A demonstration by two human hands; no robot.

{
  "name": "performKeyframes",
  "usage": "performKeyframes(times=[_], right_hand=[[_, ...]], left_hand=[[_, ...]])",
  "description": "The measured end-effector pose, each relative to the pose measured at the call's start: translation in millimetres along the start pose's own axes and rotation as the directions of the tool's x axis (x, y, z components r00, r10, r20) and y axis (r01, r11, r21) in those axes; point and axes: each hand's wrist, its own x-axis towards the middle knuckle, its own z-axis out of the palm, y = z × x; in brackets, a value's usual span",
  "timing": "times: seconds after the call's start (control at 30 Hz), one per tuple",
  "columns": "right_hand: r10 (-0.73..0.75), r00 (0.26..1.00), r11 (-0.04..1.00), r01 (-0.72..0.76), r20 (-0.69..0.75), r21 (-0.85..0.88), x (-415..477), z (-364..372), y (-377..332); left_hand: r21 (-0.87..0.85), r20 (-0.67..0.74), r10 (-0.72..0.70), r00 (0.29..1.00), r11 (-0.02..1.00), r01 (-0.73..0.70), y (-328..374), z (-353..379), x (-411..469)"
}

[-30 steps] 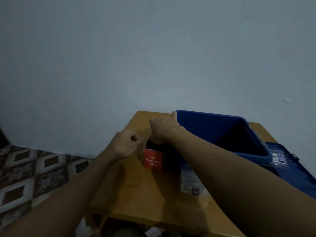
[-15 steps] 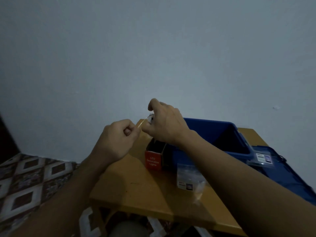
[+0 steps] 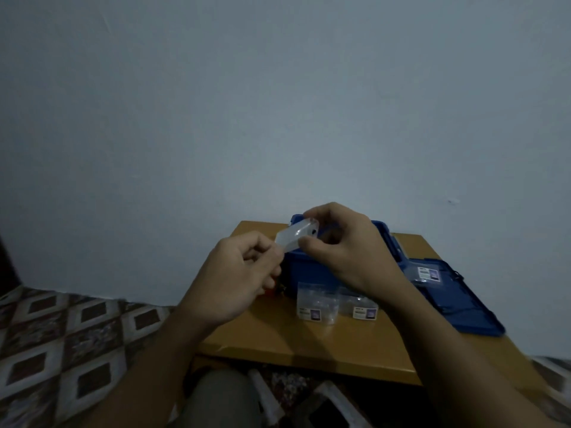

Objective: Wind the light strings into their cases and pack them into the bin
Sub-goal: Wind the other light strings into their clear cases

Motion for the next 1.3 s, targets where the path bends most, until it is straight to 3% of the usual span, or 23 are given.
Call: performKeyframes(times=[0.1, 0.27, 0.43, 0.67, 0.8, 1.0, 1.17, 1.3], right_hand=[[0.037, 0.999, 0.992, -0.034, -0.018, 0.124, -28.1, -19.5, -6.9], [0.089, 0.995, 0.953, -0.072, -0.043, 0.293, -67.3, -40.7, -9.6], [0.154, 0.985, 0.911, -0.112, -0.074, 0.397, -101.4, -57.6, -6.1], [0.297, 0.955, 0.787, -0.237, -0.013, 0.57, -129.5, -75.8, 0.8], [0.35, 0.934, 0.757, -0.327, 0.072, 0.565, -138.2, -81.8, 3.3], [0.381, 0.919, 0.719, -0.361, 0.097, 0.594, -140.7, -82.9, 10.9], [0.415, 0.908, 0.648, -0.335, 0.052, 0.684, -140.5, -84.2, 15.1], [0.419, 0.908, 0.66, -0.307, 0.003, 0.686, -143.3, -86.4, 15.7]], left_hand=[[-0.08, 0.053, -0.016, 0.998, 0.997, 0.02, 11.1, 16.4, -13.3], [-0.214, 0.017, -0.135, 0.991, 0.967, 0.136, 23.7, 42.2, -27.6], [-0.167, 0.07, -0.167, 0.984, 0.97, 0.176, 38.1, 63.6, -38.6], [-0.131, 0.197, -0.087, 0.977, 0.985, 0.114, 42.5, 83.9, -48.7], [-0.011, 0.154, -0.083, 0.985, 0.996, 0.086, 36.7, 93.7, -52.8], [0.036, 0.128, -0.115, 0.985, 0.993, 0.111, 34.0, 104.4, -55.7], [0.022, 0.137, -0.084, 0.987, 0.996, 0.081, 39.2, 112.4, -55.7], [0.011, 0.145, -0.034, 0.989, 0.999, 0.033, 42.2, 116.8, -59.0]])
